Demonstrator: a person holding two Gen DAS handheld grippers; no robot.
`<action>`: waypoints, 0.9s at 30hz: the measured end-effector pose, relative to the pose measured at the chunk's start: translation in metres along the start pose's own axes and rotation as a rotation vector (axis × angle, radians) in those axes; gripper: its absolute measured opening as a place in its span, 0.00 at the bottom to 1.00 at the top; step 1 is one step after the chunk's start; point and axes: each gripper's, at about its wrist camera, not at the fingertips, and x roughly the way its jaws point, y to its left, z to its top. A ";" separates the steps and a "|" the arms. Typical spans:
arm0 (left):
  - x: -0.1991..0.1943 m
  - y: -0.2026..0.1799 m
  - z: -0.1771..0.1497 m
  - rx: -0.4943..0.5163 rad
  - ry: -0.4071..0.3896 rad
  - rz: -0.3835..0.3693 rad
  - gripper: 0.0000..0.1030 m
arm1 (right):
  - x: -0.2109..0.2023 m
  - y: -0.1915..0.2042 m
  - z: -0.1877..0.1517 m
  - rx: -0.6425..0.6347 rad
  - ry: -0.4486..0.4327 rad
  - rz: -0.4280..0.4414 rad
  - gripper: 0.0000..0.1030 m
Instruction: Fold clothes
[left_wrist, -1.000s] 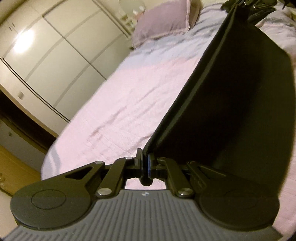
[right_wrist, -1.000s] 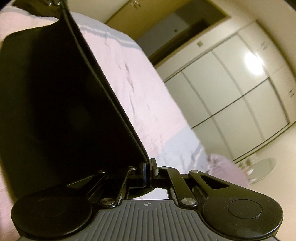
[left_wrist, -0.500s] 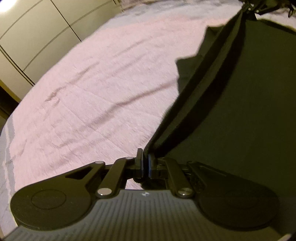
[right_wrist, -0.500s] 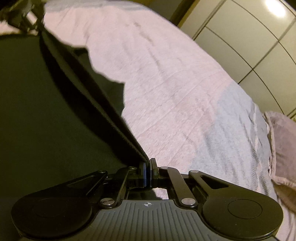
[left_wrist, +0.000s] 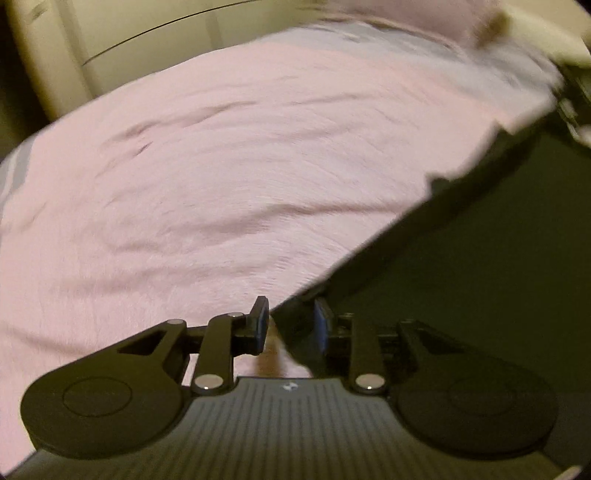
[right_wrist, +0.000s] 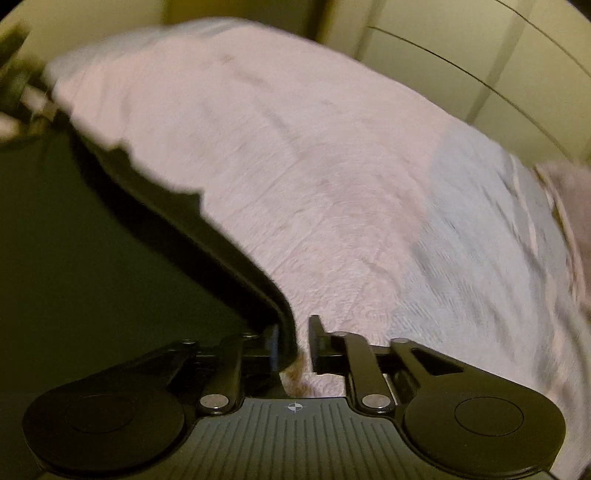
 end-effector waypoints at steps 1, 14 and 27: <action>0.000 0.009 0.001 -0.058 0.001 0.020 0.24 | -0.002 -0.008 0.001 0.068 -0.008 0.023 0.21; -0.063 -0.014 -0.026 -0.025 -0.032 0.090 0.22 | -0.072 -0.071 -0.007 0.686 -0.192 0.066 0.54; -0.177 -0.121 -0.111 0.306 -0.161 0.049 0.31 | -0.180 0.078 -0.059 0.215 -0.126 0.023 0.61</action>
